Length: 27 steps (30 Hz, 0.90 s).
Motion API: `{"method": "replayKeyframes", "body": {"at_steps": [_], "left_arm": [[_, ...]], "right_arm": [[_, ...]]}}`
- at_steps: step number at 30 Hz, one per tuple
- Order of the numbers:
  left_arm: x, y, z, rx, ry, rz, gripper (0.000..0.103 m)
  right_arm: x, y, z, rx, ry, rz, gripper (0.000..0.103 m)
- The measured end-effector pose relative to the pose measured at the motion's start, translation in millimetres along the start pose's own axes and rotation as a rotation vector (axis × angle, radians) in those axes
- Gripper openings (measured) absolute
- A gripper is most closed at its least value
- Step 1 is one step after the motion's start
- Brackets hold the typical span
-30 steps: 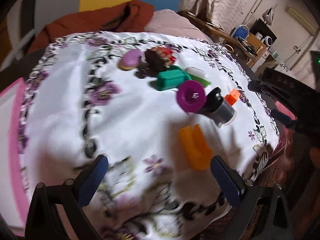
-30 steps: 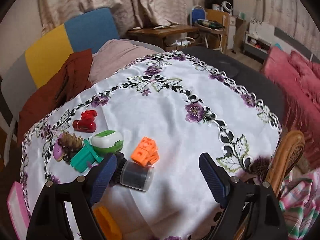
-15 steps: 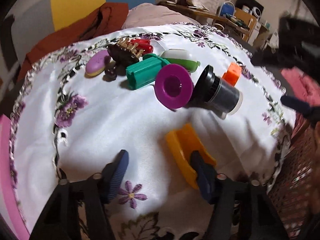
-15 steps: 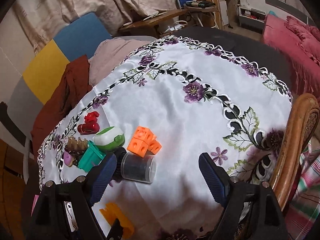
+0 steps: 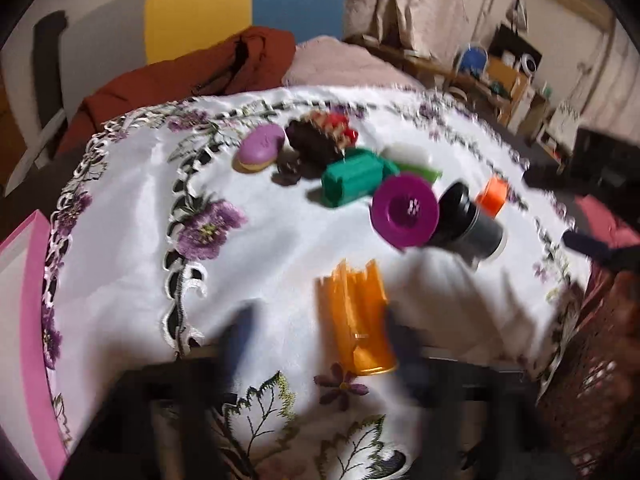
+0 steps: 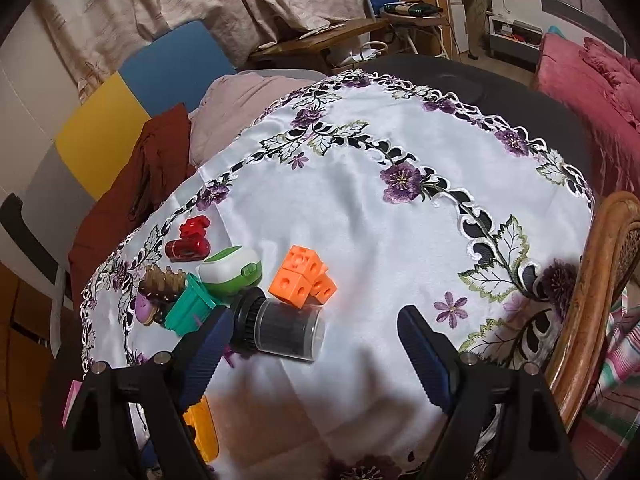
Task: Organize rigid objects
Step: 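Move the left gripper to the orange plastic piece and grasp it, then lift the orange piece with the left gripper while the right gripper grasps the green spool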
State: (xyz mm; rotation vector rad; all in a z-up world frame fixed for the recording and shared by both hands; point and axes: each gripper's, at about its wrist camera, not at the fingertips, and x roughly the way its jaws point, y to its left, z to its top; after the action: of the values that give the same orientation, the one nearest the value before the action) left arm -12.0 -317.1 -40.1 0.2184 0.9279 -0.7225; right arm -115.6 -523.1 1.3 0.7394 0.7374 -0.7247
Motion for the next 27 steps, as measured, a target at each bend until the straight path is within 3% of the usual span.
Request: {"method": "replayKeyframes", "body": {"at_steps": [2, 5, 7, 10, 11, 14, 18, 27], "left_arm": [[-8, -6, 2, 0.015, -0.067, 0.03, 0.101], [-1, -20, 5, 0.075, -0.039, 0.042, 0.097], [8, -29, 5, 0.118, -0.007, 0.056, 0.088], [22, -33, 1, 0.138, 0.048, 0.059, 0.064], [27, -32, -1, 0.131, 0.07, 0.058, 0.051], [28, -23, -2, 0.105, 0.064, 0.065, 0.036], [22, -13, -2, 0.122, 0.052, 0.102, 0.022], [8, 16, -14, 0.079, 0.031, 0.117, 0.011]], "right_arm": [[1, 3, -1, -0.012, 0.003, 0.0, 0.086], [1, 5, -1, -0.023, 0.007, 0.013, 0.086], [1, 5, -1, -0.024, 0.007, 0.023, 0.086], [0, 4, -1, -0.02, 0.005, 0.037, 0.086], [0, 4, -1, -0.019, 0.005, 0.039, 0.086], [0, 5, -2, -0.023, 0.006, 0.046, 0.086], [2, 6, -1, -0.03, 0.016, 0.059, 0.086], [6, 12, -3, -0.065, 0.056, 0.085, 0.086]]}}
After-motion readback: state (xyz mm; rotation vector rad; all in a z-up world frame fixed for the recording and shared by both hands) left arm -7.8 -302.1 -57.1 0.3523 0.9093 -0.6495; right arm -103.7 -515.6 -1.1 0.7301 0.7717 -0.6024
